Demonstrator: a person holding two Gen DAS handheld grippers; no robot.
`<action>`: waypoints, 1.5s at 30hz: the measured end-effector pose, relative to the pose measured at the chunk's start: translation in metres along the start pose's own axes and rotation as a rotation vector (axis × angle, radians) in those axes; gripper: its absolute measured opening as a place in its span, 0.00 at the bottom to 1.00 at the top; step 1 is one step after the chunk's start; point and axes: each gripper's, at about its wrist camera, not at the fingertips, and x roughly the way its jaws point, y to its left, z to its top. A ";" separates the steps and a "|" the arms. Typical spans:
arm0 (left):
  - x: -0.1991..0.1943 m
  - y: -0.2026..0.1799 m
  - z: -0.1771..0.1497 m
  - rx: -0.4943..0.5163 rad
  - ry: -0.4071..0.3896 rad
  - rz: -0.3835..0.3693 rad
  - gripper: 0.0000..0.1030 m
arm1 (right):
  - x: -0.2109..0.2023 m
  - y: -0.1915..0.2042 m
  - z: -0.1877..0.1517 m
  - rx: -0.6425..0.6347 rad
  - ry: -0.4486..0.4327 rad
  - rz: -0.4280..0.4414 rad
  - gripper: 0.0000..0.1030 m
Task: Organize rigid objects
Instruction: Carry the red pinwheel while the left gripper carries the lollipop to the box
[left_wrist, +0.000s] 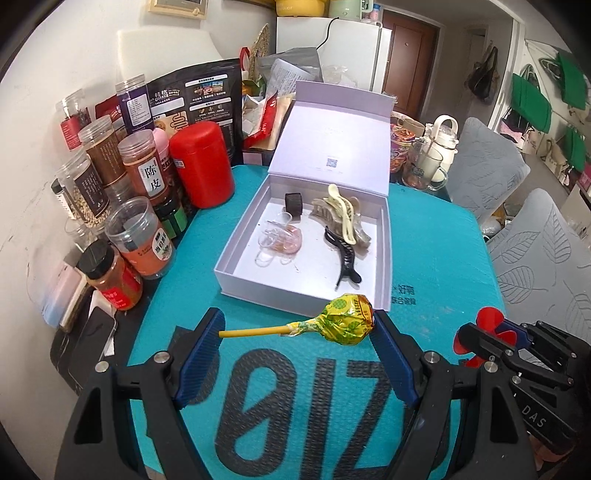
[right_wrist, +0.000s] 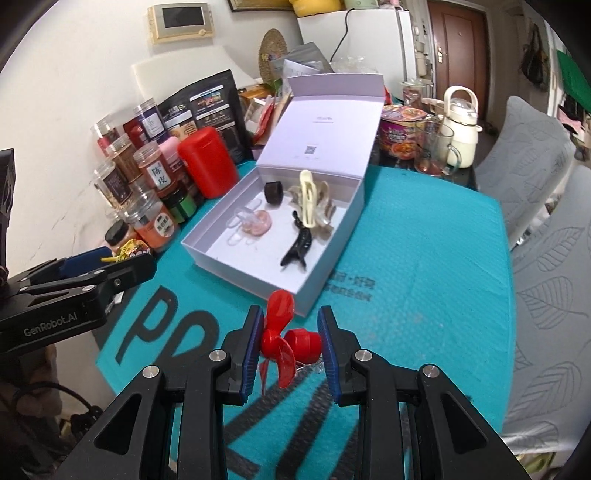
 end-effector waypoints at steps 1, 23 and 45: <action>0.002 0.003 0.003 0.002 0.001 -0.002 0.78 | 0.003 0.003 0.002 0.000 0.000 -0.001 0.29; 0.080 0.046 0.075 0.078 0.031 -0.057 0.78 | 0.078 0.030 0.071 0.017 -0.001 -0.028 0.29; 0.167 0.021 0.089 0.227 0.115 -0.129 0.78 | 0.161 0.003 0.080 0.067 0.097 -0.081 0.29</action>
